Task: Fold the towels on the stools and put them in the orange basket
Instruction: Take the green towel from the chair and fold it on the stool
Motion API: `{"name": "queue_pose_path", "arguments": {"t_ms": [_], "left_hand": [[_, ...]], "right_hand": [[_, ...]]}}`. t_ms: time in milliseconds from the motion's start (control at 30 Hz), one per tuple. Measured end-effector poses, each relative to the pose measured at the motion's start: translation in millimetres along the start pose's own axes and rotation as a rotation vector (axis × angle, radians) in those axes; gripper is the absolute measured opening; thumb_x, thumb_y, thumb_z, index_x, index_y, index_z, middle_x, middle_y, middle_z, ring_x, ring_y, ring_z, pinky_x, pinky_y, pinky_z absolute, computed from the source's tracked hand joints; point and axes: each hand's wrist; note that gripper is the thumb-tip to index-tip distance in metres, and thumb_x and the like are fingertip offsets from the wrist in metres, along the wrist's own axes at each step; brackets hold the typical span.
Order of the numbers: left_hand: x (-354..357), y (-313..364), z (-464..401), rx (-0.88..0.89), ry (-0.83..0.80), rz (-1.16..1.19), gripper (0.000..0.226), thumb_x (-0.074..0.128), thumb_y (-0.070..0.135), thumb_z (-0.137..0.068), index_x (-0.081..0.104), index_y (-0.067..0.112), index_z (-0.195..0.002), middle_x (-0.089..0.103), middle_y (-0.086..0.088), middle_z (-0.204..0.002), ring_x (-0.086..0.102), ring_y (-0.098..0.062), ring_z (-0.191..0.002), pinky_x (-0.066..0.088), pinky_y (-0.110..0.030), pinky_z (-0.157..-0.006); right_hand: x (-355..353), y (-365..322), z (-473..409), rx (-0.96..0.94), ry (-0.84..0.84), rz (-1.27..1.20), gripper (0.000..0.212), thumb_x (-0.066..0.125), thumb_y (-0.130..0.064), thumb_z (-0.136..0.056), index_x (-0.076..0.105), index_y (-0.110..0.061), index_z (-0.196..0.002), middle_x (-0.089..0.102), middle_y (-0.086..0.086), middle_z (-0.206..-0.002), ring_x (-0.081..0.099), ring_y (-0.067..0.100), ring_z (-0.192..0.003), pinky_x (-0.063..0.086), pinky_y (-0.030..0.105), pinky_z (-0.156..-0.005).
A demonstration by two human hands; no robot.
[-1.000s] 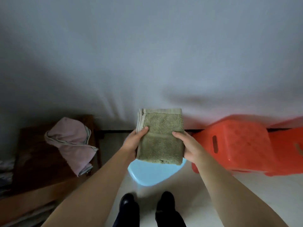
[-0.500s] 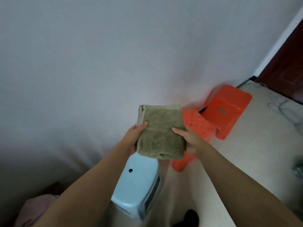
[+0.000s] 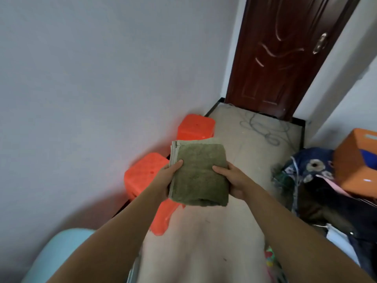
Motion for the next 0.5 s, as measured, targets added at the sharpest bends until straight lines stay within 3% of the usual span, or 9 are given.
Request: {"name": "queue_pose_path", "arguments": {"t_ms": [233, 367, 500], "left_hand": [[174, -25, -61, -0.058, -0.182, -0.051, 0.033, 0.063, 0.025, -0.089, 0.061, 0.010, -0.118, 0.067, -0.016, -0.115, 0.066, -0.032, -0.100, 0.055, -0.042, -0.084], [245, -33, -96, -0.075, -0.264, -0.138, 0.036, 0.062, 0.024, -0.090, 0.059, 0.007, -0.121, 0.066, -0.017, -0.115, 0.067, -0.030, -0.095, 0.057, -0.038, -0.077], [305, -41, -142, -0.117, -0.351, -0.212, 0.039, 0.062, 0.025, -0.089, 0.059, 0.004, -0.122, 0.069, -0.017, -0.110, 0.068, -0.030, -0.094, 0.057, -0.038, -0.074]], "right_hand": [[-164, -58, 22, -0.069, 0.193, -0.039, 0.037, 0.061, -0.014, -0.090, 0.050, -0.015, -0.125, 0.063, 0.008, -0.118, 0.062, 0.026, -0.105, 0.056, 0.037, -0.076], [-228, -72, 24, -0.104, 0.298, -0.118, 0.043, 0.060, -0.013, -0.089, 0.050, -0.010, -0.131, 0.060, 0.014, -0.127, 0.060, 0.032, -0.110, 0.055, 0.039, -0.079], [-285, -84, 14, -0.128, 0.390, -0.196, 0.043, 0.059, -0.010, -0.089, 0.050, -0.008, -0.131, 0.061, 0.016, -0.126, 0.059, 0.033, -0.113, 0.050, 0.044, -0.091]]}}
Point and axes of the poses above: each hand's wrist, its own z-axis away from the middle knuckle, its own x-axis out of the palm, y = z × x
